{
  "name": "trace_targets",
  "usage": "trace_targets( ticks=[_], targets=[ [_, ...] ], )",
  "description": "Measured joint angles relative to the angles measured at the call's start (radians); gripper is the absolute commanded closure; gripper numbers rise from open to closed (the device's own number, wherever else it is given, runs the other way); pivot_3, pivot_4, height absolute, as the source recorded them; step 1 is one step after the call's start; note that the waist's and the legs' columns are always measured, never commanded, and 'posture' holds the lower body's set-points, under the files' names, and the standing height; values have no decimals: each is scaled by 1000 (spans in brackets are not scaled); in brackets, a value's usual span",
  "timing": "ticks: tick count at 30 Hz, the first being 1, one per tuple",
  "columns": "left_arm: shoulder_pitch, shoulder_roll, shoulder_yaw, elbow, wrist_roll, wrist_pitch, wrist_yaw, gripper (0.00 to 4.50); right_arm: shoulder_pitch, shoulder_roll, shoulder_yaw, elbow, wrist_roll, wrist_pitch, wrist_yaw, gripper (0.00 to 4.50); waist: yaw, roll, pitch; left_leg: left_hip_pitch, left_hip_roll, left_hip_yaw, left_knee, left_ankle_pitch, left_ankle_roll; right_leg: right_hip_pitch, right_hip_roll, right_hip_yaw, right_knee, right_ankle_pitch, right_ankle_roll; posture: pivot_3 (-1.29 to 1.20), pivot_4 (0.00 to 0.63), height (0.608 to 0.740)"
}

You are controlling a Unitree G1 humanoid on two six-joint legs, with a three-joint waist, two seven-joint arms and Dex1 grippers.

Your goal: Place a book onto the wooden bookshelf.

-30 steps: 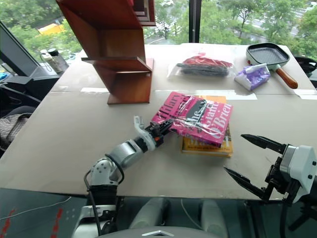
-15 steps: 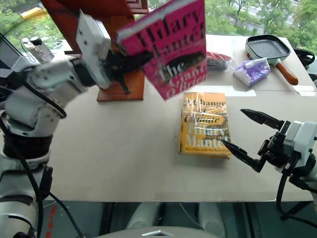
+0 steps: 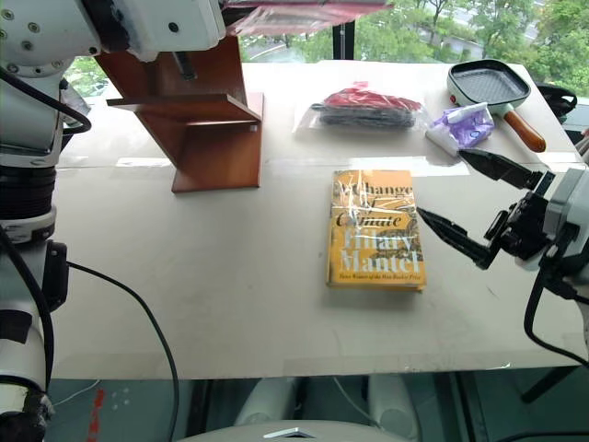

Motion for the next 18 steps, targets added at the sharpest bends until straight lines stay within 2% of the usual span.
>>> trace_targets(
  ticks=[5, 11, 15, 18],
  targets=[
    [-41, 53, -15, -18, 49, 144, -146, 4484, -128, -50, 6, 76, 5, 32, -10, 0, -12, 0, 1, 0, 0, 0, 2, 0, 0, 0, 1, 0, 4, 0, 0, 0, 150, 740],
    [-71, 109, -47, -37, 133, 216, -251, 4484, -264, -13, 122, 187, -56, -11, 25, 0, -19, -1, 2, -1, 1, 0, 3, 0, 0, -2, 1, 1, 6, 0, 0, 0, 150, 740],
    [-112, 141, -78, -33, 248, 262, -295, 4484, -309, 21, 173, 230, -92, -53, 50, 0, -25, 0, 2, -1, 1, 2, 3, 0, 0, -4, 1, 3, 7, 0, 0, 0, 150, 740],
    [-135, 141, -151, -56, 371, 277, -337, 4484, -351, 50, 207, 262, -119, -83, 59, 0, -30, 0, 2, -1, 1, 3, 3, 0, 0, -4, 1, 3, 7, 0, 0, 0, 150, 740]
  ],
)
